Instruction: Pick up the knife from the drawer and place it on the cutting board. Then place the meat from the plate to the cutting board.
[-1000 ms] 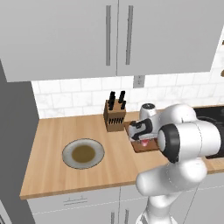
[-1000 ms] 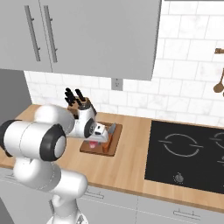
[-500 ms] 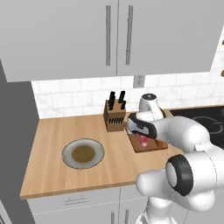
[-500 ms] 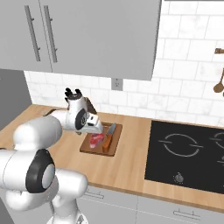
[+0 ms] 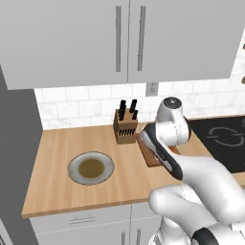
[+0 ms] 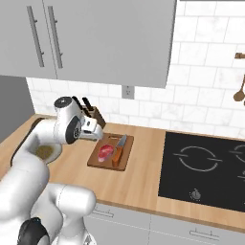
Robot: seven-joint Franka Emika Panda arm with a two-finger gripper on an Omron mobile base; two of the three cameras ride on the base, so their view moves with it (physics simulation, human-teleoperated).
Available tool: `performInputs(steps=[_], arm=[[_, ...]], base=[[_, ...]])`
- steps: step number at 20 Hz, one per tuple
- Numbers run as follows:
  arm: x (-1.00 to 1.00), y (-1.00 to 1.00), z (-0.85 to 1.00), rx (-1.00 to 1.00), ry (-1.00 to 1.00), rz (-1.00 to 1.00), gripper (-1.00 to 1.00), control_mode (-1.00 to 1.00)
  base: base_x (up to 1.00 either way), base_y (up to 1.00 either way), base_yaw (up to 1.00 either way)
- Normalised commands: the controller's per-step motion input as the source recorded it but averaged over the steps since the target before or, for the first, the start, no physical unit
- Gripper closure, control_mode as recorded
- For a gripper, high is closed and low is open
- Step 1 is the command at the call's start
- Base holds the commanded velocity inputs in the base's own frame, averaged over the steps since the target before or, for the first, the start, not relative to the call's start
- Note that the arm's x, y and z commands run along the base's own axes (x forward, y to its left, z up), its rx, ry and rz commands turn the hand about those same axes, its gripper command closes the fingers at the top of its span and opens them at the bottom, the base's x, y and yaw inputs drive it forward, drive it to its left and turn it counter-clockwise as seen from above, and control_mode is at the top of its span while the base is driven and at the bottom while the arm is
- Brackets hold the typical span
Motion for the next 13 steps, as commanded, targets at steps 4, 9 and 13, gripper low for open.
performInputs(steps=[4, 9, 13], arm=[[-0.66, 0.18, 0.73, 0.00, -0.38, 0.10, -1.00, -1.00], [-0.90, 0.03, 0.91, 0.02, -0.27, 0.10, -1.00, -1.00], [-1.00, 0.00, 0.89, 0.05, -0.16, 0.08, -1.00, -1.00]], base=[[0.00, 0.00, 0.00], [0.00, 0.00, 0.00], [0.00, 0.00, 0.00]])
